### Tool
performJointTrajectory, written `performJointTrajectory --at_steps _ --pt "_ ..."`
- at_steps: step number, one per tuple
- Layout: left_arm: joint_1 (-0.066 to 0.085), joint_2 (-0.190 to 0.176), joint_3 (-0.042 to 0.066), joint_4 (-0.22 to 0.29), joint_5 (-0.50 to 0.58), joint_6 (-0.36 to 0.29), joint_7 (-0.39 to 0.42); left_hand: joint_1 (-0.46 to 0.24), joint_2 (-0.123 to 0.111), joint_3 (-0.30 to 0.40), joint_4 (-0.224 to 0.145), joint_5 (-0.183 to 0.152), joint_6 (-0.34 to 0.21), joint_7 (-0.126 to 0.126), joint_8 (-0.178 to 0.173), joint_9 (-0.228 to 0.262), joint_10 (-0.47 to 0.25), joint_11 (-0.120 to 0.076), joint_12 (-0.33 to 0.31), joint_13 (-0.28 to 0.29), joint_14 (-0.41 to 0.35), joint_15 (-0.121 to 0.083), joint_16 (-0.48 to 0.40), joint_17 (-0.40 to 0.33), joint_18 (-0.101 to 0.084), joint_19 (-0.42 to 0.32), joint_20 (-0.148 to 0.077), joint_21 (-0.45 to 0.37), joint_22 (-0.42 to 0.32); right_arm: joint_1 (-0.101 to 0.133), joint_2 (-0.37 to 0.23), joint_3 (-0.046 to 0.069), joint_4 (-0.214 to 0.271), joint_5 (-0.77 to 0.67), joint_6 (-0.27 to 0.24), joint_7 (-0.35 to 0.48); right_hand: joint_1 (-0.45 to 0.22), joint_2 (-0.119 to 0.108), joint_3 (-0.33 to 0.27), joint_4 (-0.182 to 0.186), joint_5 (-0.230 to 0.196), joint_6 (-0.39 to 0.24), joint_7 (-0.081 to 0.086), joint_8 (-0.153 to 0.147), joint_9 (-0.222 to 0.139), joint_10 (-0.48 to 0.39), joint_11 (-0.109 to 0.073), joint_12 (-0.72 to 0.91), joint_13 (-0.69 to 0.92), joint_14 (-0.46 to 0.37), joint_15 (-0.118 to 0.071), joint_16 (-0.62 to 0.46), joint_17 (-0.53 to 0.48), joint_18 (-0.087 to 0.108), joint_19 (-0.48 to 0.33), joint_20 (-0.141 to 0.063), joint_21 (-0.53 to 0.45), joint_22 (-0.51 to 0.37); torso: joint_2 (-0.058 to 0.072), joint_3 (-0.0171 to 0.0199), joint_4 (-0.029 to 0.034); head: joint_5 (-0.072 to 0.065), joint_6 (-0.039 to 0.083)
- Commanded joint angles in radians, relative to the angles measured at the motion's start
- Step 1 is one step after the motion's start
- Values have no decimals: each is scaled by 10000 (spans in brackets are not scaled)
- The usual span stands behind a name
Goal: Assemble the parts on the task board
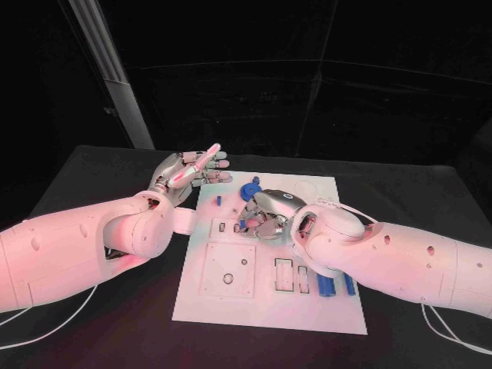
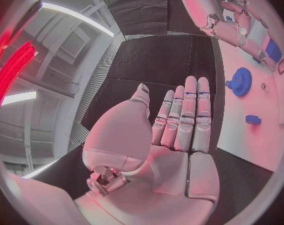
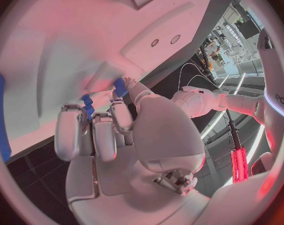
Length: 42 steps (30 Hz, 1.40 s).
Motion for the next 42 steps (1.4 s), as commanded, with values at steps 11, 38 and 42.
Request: performJointTrajectory --at_steps 11,38,42 --pt "18 -13 6 13 -24 124 83 66 24 -7 -53 8 53 12 -37 -2 46 -12 -66 0 54 -12 -55 13 147 71 30 -39 -11 -42 -68 -54 -110 -225 657 -178 -193 -264 106 -13 -79 -15 20 -112 -49 -250 57 -333 -232 739 9 -66 1208 -120 -39 -13 -61 -53 1 5 -6 6 -33" --pt "18 -8 6 2 -24 100 37 57 30 -32 -54 8 61 17 -47 -2 48 -9 -78 -1 57 -10 -67 23 147 77 30 -49 -20 -43 -41 -54 -115 -302 567 -328 -782 -970 -272 228 -160 -981 228 -286 -119 -928 258 -1627 -1340 699 188 -168 1090 -92 -116 163 -162 -198 3 1 -9 -29 -114" --pt "18 -5 6 -3 -24 101 33 57 30 -32 -54 8 61 17 -47 -2 48 -9 -78 -1 57 -10 -67 23 147 77 30 -49 -20 -43 -46 -54 -98 -303 337 -336 -1002 -1046 -538 417 -292 -1030 228 -274 -113 -904 266 -1593 -1348 699 194 -177 1088 -93 -114 169 -166 -195 -9 2 -15 -36 -118"
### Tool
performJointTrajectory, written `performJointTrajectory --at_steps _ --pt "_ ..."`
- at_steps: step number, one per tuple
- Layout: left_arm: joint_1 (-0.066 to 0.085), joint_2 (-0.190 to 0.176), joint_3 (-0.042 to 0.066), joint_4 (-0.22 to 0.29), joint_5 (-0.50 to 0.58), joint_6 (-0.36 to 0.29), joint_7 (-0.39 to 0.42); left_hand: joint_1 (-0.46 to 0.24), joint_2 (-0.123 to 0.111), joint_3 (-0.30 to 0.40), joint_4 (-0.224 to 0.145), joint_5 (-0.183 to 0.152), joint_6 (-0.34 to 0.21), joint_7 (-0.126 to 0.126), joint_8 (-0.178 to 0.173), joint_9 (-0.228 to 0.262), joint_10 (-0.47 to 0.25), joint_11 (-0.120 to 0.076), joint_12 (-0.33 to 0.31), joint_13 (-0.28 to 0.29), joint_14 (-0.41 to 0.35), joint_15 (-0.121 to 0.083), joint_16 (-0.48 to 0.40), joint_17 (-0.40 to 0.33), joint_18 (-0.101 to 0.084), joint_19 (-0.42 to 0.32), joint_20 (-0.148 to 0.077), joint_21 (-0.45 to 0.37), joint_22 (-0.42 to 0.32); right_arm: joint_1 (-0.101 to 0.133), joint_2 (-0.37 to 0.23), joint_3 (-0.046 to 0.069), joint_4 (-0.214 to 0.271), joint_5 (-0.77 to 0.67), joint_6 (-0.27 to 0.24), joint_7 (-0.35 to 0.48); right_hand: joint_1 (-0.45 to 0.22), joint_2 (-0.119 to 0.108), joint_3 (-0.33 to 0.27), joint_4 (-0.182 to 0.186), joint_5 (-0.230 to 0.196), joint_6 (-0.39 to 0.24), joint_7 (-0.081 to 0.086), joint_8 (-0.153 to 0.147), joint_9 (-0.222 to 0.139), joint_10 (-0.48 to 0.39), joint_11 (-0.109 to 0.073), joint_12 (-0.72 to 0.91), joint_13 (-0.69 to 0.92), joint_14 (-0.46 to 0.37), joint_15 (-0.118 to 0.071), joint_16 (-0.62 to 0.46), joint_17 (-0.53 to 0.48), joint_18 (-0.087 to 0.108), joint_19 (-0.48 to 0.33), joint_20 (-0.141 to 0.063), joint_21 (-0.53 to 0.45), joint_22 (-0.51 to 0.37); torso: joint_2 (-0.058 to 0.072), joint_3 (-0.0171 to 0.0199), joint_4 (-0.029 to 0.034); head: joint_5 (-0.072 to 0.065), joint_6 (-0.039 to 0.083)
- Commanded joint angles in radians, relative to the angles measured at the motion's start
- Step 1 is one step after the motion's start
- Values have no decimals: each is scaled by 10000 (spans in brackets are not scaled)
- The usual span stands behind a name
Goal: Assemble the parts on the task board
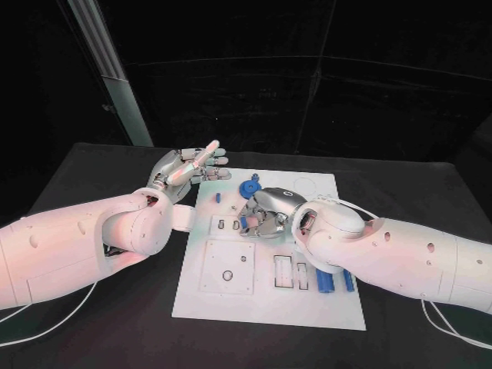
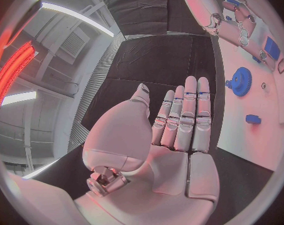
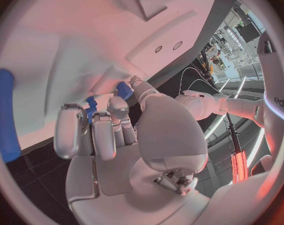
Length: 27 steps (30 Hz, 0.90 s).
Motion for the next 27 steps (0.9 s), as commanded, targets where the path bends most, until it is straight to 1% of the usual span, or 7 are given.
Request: performJointTrajectory --at_steps 1,6,12,17,23,25,27 --pt "18 3 7 4 -25 103 38 57 30 -32 -55 8 61 17 -47 -2 48 -9 -34 0 57 -10 -67 9 147 43 -5 -49 -9 -46 -27 -54 -27 -53 -130 -269 -207 -47 -234 110 -183 -124 16 23 16 -43 24 -17 -18 717 71 -58 1089 -93 -21 80 -38 -2 -2 1 -6 -15 1" --pt "18 8 7 -4 -25 107 32 57 30 -32 -55 8 61 17 -47 -2 48 -9 -34 0 57 -10 -67 9 147 43 -5 -49 -9 -48 -87 -54 74 3 -1009 27 -290 -84 -482 254 -255 -206 36 19 15 -34 42 27 -10 720 85 -58 1099 -95 -13 90 -35 10 -3 7 4 -31 0" --pt "17 13 7 -25 -27 110 -57 67 54 -78 -77 8 88 -3 -71 -1 89 -29 -47 3 208 -46 -19 68 158 158 -37 -13 -4 -50 -322 -50 319 370 -2103 1270 -221 -245 -963 403 -75 -287 58 38 23 52 57 238 111 688 103 -145 968 -87 -27 107 -61 -31 -8 18 -5 -23 52" --pt "16 10 6 -73 -177 182 -241 102 128 -239 -135 13 213 -182 -141 5 643 -298 91 82 1601 -455 731 687 160 1240 -449 612 261 -31 -745 -35 619 807 -2743 2477 -129 -316 -1294 522 -15 -338 70 38 21 186 74 520 313 695 112 -142 990 -92 -16 117 -56 -10 -22 7 -5 -26 54" --pt "19 -26 7 -153 -890 497 -969 152 137 -409 -225 44 357 -375 -217 8 1396 -591 293 254 2889 -816 1862 1636 142 2221 -844 1402 647 136 -1352 -11 952 2106 -2622 3911 174 -97 -1329 500 -37 -347 70 54 27 161 73 539 316 682 112 -184 932 -89 -23 121 -67 -23 -48 18 -13 -16 79" --pt "37 -39 8 -210 -1587 666 -1606 178 21 -487 -331 38 462 -493 -237 21 1902 -752 508 458 3376 -998 3247 2817 120 2703 -1044 2009 983 278 -1656 32 1055 3050 -2342 4380 338 38 -1297 453 5 -348 68 61 29 93 69 461 251 634 108 -301 744 -56 -99 120 -154 -194 -118 34 -17 -19 44" --pt "84 -50 9 -258 -2255 878 -2399 132 -74 -510 -382 73 690 -686 -142 67 2637 -918 1035 817 3643 -1251 7139 6633 104 3176 -1233 2698 1380 443 -1958 58 1126 3941 -2061 4645 428 131 -1278 424 45 -342 65 69 32 24 65 369 177 601 105 -383 622 -32 -159 117 -224 -326 -177 58 -35 -4 27"
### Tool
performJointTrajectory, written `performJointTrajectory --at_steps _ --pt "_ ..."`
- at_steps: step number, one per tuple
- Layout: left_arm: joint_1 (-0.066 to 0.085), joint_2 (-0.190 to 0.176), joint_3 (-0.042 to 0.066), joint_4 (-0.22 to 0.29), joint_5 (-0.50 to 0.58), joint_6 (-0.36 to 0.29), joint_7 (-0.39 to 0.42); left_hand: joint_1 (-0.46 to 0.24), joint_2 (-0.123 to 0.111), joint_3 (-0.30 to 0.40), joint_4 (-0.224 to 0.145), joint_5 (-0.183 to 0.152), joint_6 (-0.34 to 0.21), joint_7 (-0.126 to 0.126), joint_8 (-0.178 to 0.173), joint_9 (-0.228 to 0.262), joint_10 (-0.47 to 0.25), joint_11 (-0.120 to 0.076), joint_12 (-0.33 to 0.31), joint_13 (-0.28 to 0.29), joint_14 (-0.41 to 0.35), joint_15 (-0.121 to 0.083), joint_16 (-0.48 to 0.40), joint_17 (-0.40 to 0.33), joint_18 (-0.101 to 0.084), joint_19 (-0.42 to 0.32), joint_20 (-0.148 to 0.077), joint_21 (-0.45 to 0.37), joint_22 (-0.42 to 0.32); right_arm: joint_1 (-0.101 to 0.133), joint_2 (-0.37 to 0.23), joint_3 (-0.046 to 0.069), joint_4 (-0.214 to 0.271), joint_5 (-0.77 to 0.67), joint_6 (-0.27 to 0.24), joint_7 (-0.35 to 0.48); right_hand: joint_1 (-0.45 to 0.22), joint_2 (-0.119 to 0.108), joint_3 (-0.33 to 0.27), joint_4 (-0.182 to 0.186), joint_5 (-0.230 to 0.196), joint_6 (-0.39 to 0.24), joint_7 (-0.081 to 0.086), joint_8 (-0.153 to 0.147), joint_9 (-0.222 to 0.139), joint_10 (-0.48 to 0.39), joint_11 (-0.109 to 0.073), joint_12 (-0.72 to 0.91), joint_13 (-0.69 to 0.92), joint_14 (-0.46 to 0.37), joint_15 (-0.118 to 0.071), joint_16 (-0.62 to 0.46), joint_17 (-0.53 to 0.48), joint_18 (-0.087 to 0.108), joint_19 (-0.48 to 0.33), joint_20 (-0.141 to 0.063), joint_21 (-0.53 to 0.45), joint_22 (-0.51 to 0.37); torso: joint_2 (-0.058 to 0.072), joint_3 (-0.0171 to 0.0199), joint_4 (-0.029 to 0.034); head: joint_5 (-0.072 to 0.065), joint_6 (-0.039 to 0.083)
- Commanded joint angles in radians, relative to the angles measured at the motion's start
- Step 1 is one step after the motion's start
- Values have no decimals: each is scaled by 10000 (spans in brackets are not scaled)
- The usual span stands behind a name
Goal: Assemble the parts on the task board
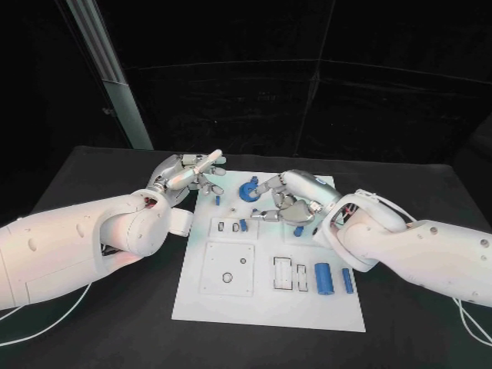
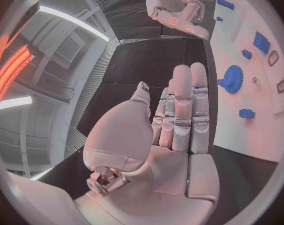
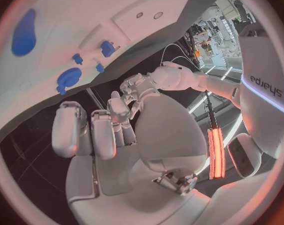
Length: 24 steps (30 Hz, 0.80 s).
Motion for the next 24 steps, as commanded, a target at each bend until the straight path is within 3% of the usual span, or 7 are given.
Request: performJointTrajectory --at_steps 1,5,7,10,12,18,24 --pt "164 1 10 -104 -2145 891 -2317 -176 -198 -107 24 60 308 -217 177 99 802 -314 831 595 696 -265 4217 4184 60 611 -284 1254 950 319 -487 61 113 2821 351 1587 130 75 18 -69 57 -85 -5 76 8 -129 6 -100 -83 559 66 -55 603 -28 -80 -8 -46 -88 -149 46 -33 20 -49" --pt "421 96 10 -332 -3850 1601 -4057 -1024 -223 -460 664 35 706 -657 1027 602 287 -574 3919 3136 653 -502 7230 7457 -415 858 -646 5248 5444 672 -988 80 -47 4139 508 1863 166 154 27 -78 87 -67 -11 89 12 -121 0 -83 -73 559 61 -64 600 -28 -79 -12 -52 -89 -292 71 -63 12 -113" --pt "587 181 10 -497 -4651 2046 -4700 -1045 -108 -432 747 -6 745 -639 1281 774 47 -597 4571 3673 748 -495 7590 7935 -527 843 -578 5840 6221 771 -1081 84 -251 4709 469 1977 187 194 29 -86 126 -42 -18 104 18 -97 -7 -46 -47 563 56 -62 609 -33 -67 -17 -44 -66 -342 90 -120 32 -114" --pt "941 442 -57 -808 -6000 2612 -5664 -1276 -178 -620 795 -47 662 -774 1912 1279 218 -753 7350 6501 1024 -573 8346 8949 -760 1267 -659 7399 8337 862 -1116 88 -599 5299 392 2111 195 211 28 -91 148 -31 -22 111 20 -90 -10 -36 -41 563 53 -67 603 -32 -68 -19 -47 -71 -393 121 -148 128 -160" --pt "1176 601 -175 -933 -6693 3085 -6353 -1494 -148 -770 795 -2 661 -822 2350 1657 274 -853 8205 7366 1076 -648 8487 9151 -894 1462 -669 7972 9159 894 -1092 89 -796 5524 325 2173 203 229 27 -95 169 -21 -26 117 22 -92 -13 -44 -49 562 50 -73 597 -30 -70 -21 -52 -79 -427 161 -164 144 -225" --pt "1690 1144 -562 -1211 -7537 3994 -8142 -1562 85 -943 857 14 357 -857 2874 2219 85 -848 8567 7738 1076 -664 8487 9151 -1004 1631 -676 8416 9873 930 -1036 90 -1155 5788 245 2217 211 246 25 -99 197 -9 -28 124 24 -88 -17 -41 -49 561 47 -81 587 -31 -67 -24 -51 -77 -542 200 -164 241 -265" --pt "1853 1743 -783 -1527 -7748 4367 -9212 -907 576 -469 594 -8 29 -874 3292 2686 5 -843 8757 7928 1076 -686 8487 9151 -1126 1920 -697 8804 10554 939 -1000 90 -1353 5852 165 2195 221 271 11 -108 267 3 -34 132 25 -120 -24 -103 -104 511 40 -216 368 11 -157 -31 -160 -300 -584 205 -134 272 -324"
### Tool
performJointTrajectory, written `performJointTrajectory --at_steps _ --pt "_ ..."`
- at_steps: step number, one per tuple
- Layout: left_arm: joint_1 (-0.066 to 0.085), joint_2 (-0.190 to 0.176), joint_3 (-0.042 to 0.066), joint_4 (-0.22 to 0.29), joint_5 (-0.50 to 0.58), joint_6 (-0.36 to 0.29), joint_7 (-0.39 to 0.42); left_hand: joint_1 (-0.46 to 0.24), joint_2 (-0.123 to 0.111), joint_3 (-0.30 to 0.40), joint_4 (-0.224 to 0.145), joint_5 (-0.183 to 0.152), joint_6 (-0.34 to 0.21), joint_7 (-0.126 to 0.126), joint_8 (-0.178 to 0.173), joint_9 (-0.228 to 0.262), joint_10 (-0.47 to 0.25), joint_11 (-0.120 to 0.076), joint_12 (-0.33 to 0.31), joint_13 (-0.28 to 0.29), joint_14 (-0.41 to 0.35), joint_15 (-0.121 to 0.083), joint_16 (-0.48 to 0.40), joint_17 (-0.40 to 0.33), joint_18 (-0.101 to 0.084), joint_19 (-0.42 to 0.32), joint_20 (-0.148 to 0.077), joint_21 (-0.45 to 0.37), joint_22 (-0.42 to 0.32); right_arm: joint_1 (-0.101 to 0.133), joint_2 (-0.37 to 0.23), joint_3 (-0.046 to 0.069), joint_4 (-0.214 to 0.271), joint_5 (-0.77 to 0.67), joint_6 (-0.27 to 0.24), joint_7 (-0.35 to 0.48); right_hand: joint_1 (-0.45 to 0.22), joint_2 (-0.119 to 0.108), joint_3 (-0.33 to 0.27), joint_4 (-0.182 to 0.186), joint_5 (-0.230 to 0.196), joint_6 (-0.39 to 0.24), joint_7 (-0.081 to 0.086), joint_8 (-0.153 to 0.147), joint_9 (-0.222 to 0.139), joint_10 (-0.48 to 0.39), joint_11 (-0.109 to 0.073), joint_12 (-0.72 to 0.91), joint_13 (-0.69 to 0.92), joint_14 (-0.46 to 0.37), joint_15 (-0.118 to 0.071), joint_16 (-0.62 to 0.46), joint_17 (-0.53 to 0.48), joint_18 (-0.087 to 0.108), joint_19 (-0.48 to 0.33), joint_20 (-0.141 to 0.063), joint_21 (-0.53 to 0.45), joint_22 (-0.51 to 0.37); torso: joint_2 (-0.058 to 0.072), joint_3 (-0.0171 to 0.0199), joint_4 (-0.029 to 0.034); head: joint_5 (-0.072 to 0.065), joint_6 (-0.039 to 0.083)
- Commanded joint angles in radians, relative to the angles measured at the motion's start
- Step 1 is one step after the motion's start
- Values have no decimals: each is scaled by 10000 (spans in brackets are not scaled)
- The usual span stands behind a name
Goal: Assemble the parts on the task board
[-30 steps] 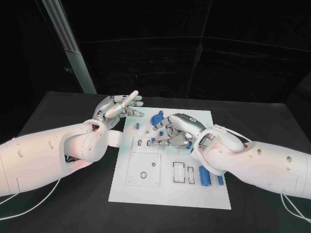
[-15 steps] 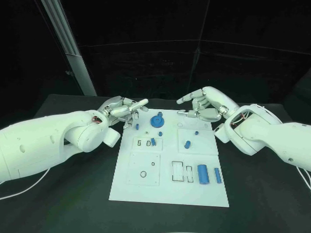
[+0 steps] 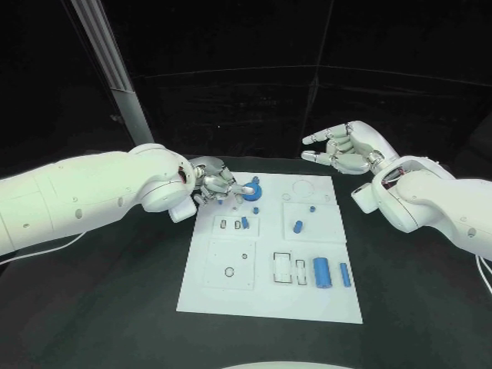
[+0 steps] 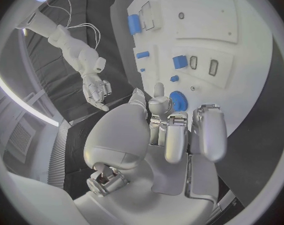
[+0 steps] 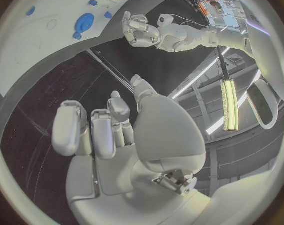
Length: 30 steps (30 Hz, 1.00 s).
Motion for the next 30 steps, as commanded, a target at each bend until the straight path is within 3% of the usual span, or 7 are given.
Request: performJointTrajectory --at_steps 1,5,11,16,19,30 --pt "45 207 -56 -130 -747 796 -1526 38 -52 28 41 -8 -110 -2 182 186 -42 29 141 126 1058 -66 30 2628 -221 132 -19 134 209 21 15 8 -75 420 -106 202 30 80 5 -47 44 3 -33 66 15 -47 -21 -40 -20 511 40 -51 366 12 -52 4 -47 -64 -33 -2 22 26 -3" --pt "72 551 -120 -293 -782 762 -1961 -345 -317 -274 278 -21 -245 -74 678 669 58 -33 407 346 1058 -105 30 2628 -310 312 -52 407 708 24 5 8 -167 431 -136 118 5 71 -35 -42 103 -4 -34 64 12 -69 -22 -75 -52 496 37 -95 310 22 -78 -1 -84 -124 -37 13 16 83 -27" --pt "80 818 -176 -421 -794 816 -2246 -820 -352 -700 301 -37 -467 -150 1170 1216 100 -88 550 394 1058 -159 30 2628 -348 384 -105 529 933 26 6 8 -263 434 -127 8 -21 62 -72 -35 150 -7 -35 63 10 -85 -21 -103 -77 492 35 -112 294 26 -86 -4 -102 -148 -18 6 7 110 -8" --pt "82 969 -252 -485 -856 979 -2436 -873 -366 -819 300 -35 -538 -176 1353 1424 134 -119 614 422 1058 -182 30 2628 -367 418 -125 583 1037 26 13 8 -299 435 -109 -52 -46 57 -105 -26 191 -11 -35 62 9 -99 -22 -129 -101 486 33 -137 264 33 -104 -6 -129 -193 -16 12 3 133 -26" --pt "83 1040 -282 -508 -885 1066 -2513 -888 -363 -860 298 -34 -572 -186 1424 1508 150 -129 644 440 1058 -190 30 2628 -375 432 -134 606 1080 26 14 8 -313 435 -104 -81 -46 57 -105 -26 191 -11 -35 62 9 -99 -22 -129 -101 486 33 -137 264 33 -104 -6 -129 -193 -10 -3 5 143 -34" --pt "83 1243 -318 -657 -1186 1425 -2785 -862 -327 -917 273 -27 -617 -226 1622 1728 158 -163 641 362 1058 -216 30 2628 -392 465 -156 658 1180 26 42 7 -366 435 -68 -143 -71 48 -142 -18 232 -20 -34 59 7 -121 -22 -165 -132 482 33 -157 242 41 -121 -8 -157 -240 0 -12 6 144 -112"
